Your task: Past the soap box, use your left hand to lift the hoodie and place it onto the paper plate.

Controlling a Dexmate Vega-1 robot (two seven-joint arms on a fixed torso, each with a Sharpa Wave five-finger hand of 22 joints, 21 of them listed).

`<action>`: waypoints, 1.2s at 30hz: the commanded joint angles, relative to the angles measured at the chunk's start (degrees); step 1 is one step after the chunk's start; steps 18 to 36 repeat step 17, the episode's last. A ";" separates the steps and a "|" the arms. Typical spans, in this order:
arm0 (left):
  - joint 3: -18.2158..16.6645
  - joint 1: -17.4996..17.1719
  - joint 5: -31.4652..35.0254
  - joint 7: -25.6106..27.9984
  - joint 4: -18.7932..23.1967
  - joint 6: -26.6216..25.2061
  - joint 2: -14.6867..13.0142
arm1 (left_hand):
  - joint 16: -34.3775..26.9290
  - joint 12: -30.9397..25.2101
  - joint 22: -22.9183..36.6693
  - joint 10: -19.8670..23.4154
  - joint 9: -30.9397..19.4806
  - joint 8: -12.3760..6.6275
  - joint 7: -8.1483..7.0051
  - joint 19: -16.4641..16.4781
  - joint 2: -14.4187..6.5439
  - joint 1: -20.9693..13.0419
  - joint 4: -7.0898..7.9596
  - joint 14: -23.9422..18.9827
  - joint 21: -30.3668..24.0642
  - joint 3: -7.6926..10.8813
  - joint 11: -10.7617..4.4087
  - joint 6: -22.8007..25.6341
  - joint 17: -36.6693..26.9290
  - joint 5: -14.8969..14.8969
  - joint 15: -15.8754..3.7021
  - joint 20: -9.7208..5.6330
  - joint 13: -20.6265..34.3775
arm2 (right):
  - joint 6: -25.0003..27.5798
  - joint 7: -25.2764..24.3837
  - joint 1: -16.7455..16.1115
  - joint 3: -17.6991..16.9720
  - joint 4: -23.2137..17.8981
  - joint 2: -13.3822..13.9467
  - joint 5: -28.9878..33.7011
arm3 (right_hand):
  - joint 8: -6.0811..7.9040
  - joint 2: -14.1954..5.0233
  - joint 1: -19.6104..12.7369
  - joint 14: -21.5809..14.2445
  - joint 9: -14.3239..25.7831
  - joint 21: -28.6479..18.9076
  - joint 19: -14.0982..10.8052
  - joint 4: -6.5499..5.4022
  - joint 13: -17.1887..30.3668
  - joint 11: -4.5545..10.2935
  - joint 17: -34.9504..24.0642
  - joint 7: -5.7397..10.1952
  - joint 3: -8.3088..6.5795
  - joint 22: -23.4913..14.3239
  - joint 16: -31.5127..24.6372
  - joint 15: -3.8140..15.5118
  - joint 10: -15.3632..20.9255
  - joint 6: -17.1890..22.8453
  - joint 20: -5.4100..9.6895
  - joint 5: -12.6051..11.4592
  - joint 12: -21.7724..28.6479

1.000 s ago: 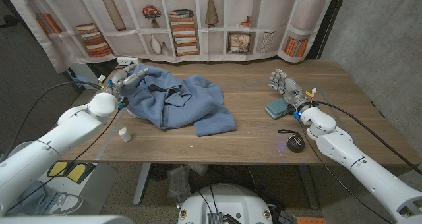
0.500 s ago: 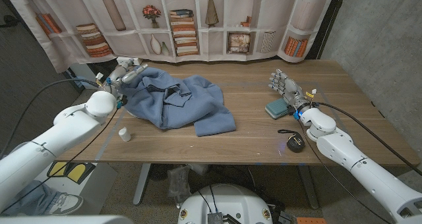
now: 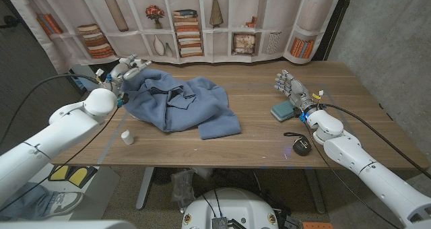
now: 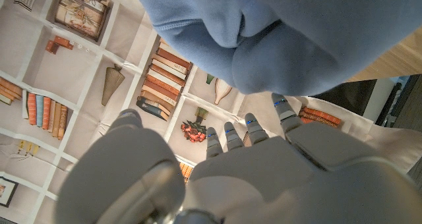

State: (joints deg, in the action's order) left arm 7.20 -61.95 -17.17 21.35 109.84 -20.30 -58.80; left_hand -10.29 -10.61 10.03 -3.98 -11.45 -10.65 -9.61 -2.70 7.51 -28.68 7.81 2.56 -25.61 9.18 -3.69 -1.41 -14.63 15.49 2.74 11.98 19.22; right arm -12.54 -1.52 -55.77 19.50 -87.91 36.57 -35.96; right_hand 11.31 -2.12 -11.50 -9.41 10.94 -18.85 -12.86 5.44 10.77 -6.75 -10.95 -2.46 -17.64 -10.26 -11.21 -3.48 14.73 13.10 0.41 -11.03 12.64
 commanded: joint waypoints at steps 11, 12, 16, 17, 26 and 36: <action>-6.36 -3.94 2.36 0.12 7.88 -4.57 -2.60 | -0.28 -0.82 0.26 0.71 0.13 -1.10 0.47 -0.67 -1.64 -0.22 -0.45 1.15 1.11 0.24 0.22 1.88 0.84 0.47 -0.74 -0.09 -0.89 | -0.03 0.45 0.18 0.23 -0.02 -0.45 -0.21 | 0.08 -0.79 -0.03 -0.39 0.13 0.21 -0.26 0.34 0.27 0.07 -0.13 -0.10 0.10 -0.30 0.03 -0.07 0.59 0.19 -0.05 0.20 0.18; -6.63 -4.19 2.49 0.08 8.24 -4.84 -2.64 | -0.28 -0.82 0.26 0.69 0.13 -1.12 0.49 -0.81 -1.67 -0.23 -0.46 1.18 1.20 0.24 0.21 1.95 0.87 0.47 -0.79 -0.12 -0.93 | -0.09 0.69 0.32 0.31 0.22 -0.52 -0.26 | 0.08 -0.78 -0.03 -0.39 0.13 0.21 -0.29 0.34 0.27 0.13 -0.13 -0.11 0.10 -0.30 0.03 -0.08 0.59 0.19 0.00 0.20 0.18; -7.32 -4.85 2.90 0.03 9.50 -6.37 -2.48 | -0.40 -0.92 0.27 0.90 0.15 -1.27 0.55 -0.86 -1.83 -0.31 -0.51 1.10 1.36 0.26 0.05 2.39 1.01 0.49 -0.91 -0.13 -1.12 | -0.14 1.44 0.80 0.51 1.05 -0.83 -0.63 | 0.08 -0.79 -0.04 -0.37 0.13 0.28 -0.30 0.35 0.27 0.11 -0.13 -0.11 0.11 -0.30 0.04 -0.03 0.59 0.19 0.01 0.19 0.18; -7.51 -5.07 3.02 0.06 9.62 -6.28 -2.30 | -0.42 -0.94 0.27 0.94 0.15 -1.28 0.56 -0.85 -1.85 -0.32 -0.51 1.06 1.38 0.27 0.02 2.42 1.03 0.49 -0.90 -0.11 -1.14 | -0.34 1.78 0.95 0.58 1.31 -0.80 -0.57 | 0.08 -0.80 -0.04 -0.39 0.13 0.29 -0.30 0.35 0.27 0.04 -0.13 -0.11 0.11 -0.30 0.04 0.02 0.63 0.19 0.01 0.19 0.19; -7.51 -5.07 3.02 0.06 9.62 -6.28 -2.30 | -0.42 -0.94 0.27 0.94 0.15 -1.28 0.56 -0.85 -1.85 -0.32 -0.51 1.06 1.38 0.27 0.02 2.42 1.03 0.49 -0.90 -0.11 -1.14 | -0.34 1.78 0.95 0.58 1.31 -0.80 -0.57 | 0.08 -0.80 -0.04 -0.39 0.13 0.29 -0.30 0.35 0.27 0.04 -0.13 -0.11 0.11 -0.30 0.04 0.02 0.63 0.19 0.01 0.19 0.19; -7.51 -5.07 3.02 0.06 9.62 -6.28 -2.30 | -0.42 -0.94 0.27 0.94 0.15 -1.28 0.56 -0.85 -1.85 -0.32 -0.51 1.06 1.38 0.27 0.02 2.42 1.03 0.49 -0.90 -0.11 -1.14 | -0.34 1.78 0.95 0.58 1.31 -0.80 -0.57 | 0.08 -0.80 -0.04 -0.39 0.13 0.29 -0.30 0.35 0.27 0.04 -0.13 -0.11 0.11 -0.30 0.04 0.02 0.63 0.19 0.01 0.19 0.19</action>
